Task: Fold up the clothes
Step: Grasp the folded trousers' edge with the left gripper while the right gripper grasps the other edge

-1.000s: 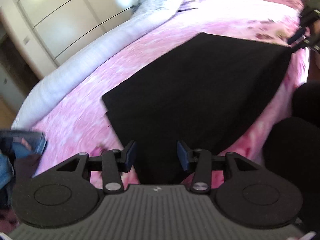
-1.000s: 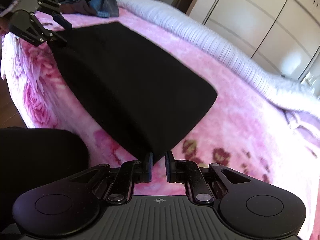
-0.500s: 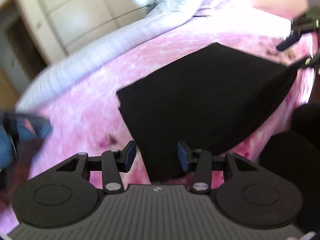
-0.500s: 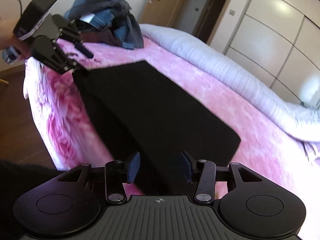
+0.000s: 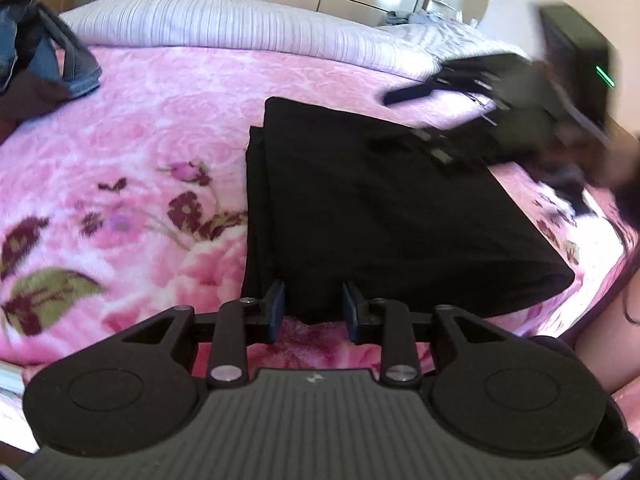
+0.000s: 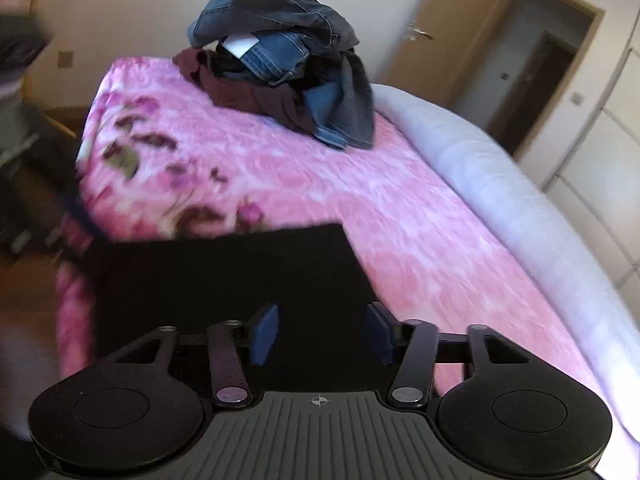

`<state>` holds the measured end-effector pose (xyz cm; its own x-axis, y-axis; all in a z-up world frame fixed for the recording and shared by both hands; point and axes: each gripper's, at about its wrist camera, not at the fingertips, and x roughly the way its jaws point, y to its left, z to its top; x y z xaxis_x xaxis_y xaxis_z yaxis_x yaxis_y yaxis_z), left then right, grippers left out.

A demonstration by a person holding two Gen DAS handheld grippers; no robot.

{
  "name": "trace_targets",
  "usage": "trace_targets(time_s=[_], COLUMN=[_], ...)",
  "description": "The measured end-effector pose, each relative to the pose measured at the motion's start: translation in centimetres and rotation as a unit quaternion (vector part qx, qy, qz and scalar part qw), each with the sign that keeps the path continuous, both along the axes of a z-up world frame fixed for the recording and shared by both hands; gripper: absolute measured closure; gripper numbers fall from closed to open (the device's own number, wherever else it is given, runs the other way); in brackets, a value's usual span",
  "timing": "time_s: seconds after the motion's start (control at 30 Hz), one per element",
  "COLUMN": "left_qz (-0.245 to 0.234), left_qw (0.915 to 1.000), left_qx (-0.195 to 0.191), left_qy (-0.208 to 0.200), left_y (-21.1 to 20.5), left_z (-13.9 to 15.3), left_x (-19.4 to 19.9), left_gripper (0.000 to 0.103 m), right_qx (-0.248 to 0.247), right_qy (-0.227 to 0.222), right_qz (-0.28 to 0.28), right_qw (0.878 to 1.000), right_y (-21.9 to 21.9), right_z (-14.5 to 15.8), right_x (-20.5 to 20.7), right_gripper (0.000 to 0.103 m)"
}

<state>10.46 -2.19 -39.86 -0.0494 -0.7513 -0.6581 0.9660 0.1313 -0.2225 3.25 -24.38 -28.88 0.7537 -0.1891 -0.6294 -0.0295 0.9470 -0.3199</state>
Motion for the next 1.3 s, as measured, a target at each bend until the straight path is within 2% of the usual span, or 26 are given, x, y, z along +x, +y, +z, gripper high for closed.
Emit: trace_targets(time_s=[0.07, 0.17, 0.27, 0.3, 0.33, 0.4, 0.43, 0.5, 0.57, 0.7, 0.77, 0.83, 0.9, 1.03, 1.2, 1.27, 1.3], left_qz=[0.001, -0.001, -0.005, -0.007, -0.010, -0.017, -0.019, -0.016, -0.007, -0.003, 0.001, 0.011, 0.027, 0.032, -0.010, -0.027, -0.030], left_qw=[1.0000, 1.0000, 1.0000, 0.9999, 0.9998, 0.9992, 0.9989, 0.9986, 0.9992, 1.0000, 1.0000, 0.9998, 0.9995, 0.9988, 0.9966, 0.9972, 0.9983], left_qx=[-0.002, -0.004, -0.004, -0.006, -0.009, -0.019, -0.021, -0.024, -0.021, -0.007, -0.005, -0.004, -0.006, -0.032, -0.076, -0.065, -0.037], left_qy=[0.003, -0.001, -0.007, -0.009, -0.015, -0.029, -0.036, -0.044, -0.034, -0.006, 0.005, 0.017, 0.018, -0.020, -0.028, -0.026, -0.033], left_y=[0.1, 0.2, 0.0, 0.0, -0.2, -0.5, -0.9, -2.0, -2.9, -2.9, -2.4, -1.6, -0.5, 0.9, -0.7, -2.3, -3.2], left_z=[-0.3, -0.4, -0.3, -0.2, 0.2, 0.9, 1.3, 1.6, 1.3, 0.6, 0.7, 0.8, 1.0, 2.5, 3.6, 2.8, 2.0], left_x=[-0.1, -0.3, -0.3, -0.3, -0.3, -0.3, 0.0, 0.9, 2.3, 3.4, 3.6, 4.1, 4.5, 4.4, 3.1, 2.8, 2.8], left_gripper=[0.078, 0.082, 0.084, 0.086, 0.089, 0.090, 0.090, 0.090, 0.090, 0.088, 0.087, 0.082, 0.082, 0.084, 0.083, 0.083, 0.082], right_qx=[0.050, 0.097, 0.171, 0.201, 0.212, 0.210, 0.207, 0.196, 0.191, 0.191, 0.176, 0.160, 0.144, 0.135, 0.171, 0.183, 0.189], right_qy=[0.007, 0.023, 0.049, 0.056, 0.055, 0.042, 0.033, 0.013, 0.005, 0.029, 0.017, 0.004, -0.009, -0.009, -0.004, 0.012, 0.023], right_qz=[0.013, 0.027, 0.027, 0.019, 0.015, 0.013, 0.009, -0.004, -0.024, -0.043, -0.055, -0.067, -0.079, -0.070, -0.073, -0.096, -0.113], right_qw=[0.999, 0.995, 0.984, 0.978, 0.976, 0.977, 0.978, 0.981, 0.981, 0.980, 0.983, 0.985, 0.986, 0.988, 0.983, 0.978, 0.975], right_y=[-2.5, -5.1, -7.8, -8.6, -9.0, -9.2, -9.4, -10.2, -10.9, -11.0, -10.4, -9.9, -9.4, -5.7, -0.4, 0.8, 1.1], right_z=[-0.2, -0.8, -1.9, -2.1, -2.1, -1.6, -1.3, -0.6, -0.7, -2.6, -1.8, -1.0, -0.3, 1.3, -0.3, -2.0, -3.0], right_x=[2.9, 6.3, 8.3, 8.4, 8.2, 7.3, 7.0, 6.7, 7.3, 8.3, 7.3, 6.3, 5.2, 0.3, -6.8, -9.4, -10.6], right_gripper=[0.041, 0.041, 0.042, 0.064, 0.081, 0.098, 0.098, 0.099, 0.099, 0.097, 0.092, 0.069, 0.063, 0.061, 0.061, 0.061, 0.061])
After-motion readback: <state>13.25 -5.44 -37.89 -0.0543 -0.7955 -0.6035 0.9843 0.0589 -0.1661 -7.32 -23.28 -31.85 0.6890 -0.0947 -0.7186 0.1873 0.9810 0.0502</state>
